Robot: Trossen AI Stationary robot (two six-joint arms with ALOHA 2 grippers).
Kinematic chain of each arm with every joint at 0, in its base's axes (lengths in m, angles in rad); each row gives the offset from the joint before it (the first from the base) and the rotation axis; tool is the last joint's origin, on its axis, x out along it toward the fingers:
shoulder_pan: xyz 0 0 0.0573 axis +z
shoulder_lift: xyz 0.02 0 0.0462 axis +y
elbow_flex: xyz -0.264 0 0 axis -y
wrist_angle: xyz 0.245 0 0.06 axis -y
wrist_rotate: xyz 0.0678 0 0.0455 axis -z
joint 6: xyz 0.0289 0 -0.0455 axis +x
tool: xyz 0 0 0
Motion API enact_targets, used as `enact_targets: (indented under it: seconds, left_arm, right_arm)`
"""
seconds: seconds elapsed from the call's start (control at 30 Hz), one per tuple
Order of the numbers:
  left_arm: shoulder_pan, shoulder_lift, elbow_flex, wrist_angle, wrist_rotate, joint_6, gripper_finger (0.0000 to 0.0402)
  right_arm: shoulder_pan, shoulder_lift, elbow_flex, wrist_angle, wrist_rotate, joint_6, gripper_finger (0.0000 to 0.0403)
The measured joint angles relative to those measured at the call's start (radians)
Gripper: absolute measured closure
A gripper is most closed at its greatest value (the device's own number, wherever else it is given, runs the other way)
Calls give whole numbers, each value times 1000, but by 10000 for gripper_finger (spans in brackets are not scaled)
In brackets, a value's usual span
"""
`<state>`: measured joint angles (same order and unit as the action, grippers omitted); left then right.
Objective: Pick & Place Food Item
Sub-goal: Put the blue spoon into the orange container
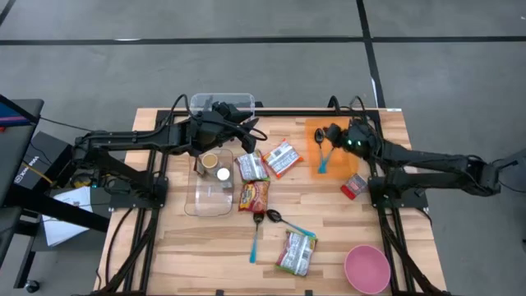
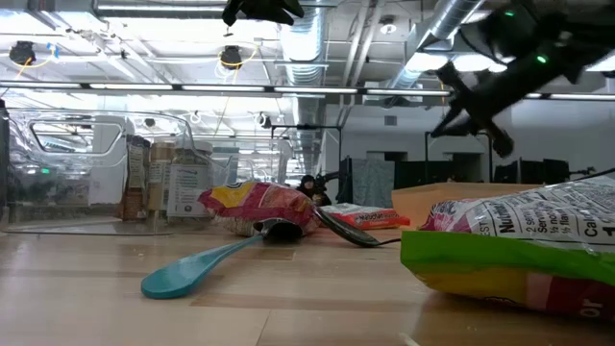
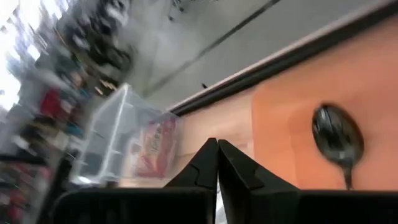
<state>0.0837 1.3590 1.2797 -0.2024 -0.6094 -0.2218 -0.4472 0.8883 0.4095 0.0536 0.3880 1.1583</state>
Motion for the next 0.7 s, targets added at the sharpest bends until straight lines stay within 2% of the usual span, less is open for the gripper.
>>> enact_targets:
  seconds: [0.23, 0.33, 0.4, 0.57, 0.7]
  left_arm:
    - [2, 0, 0, 0, 0, 0, 284]
    - [1, 0, 0, 0, 0, 0, 284]
    - [0, 0, 0, -1, 0, 0, 284]
    - [0, 0, 0, -1, 0, -3, 284]
    - [0, 0, 0, 0, 0, -8, 284]
  right_arm:
    - [-171, 277, 315, -391, -142, -359, 402]
    - [-258, 411, 415, -430, -328, -480, 402]
    - [-281, 504, 480, -480, -389, -542, 402]
    - [-268, 659, 655, -600, -337, -720, 403]
    - [-261, 761, 752, -671, -286, -801, 403]
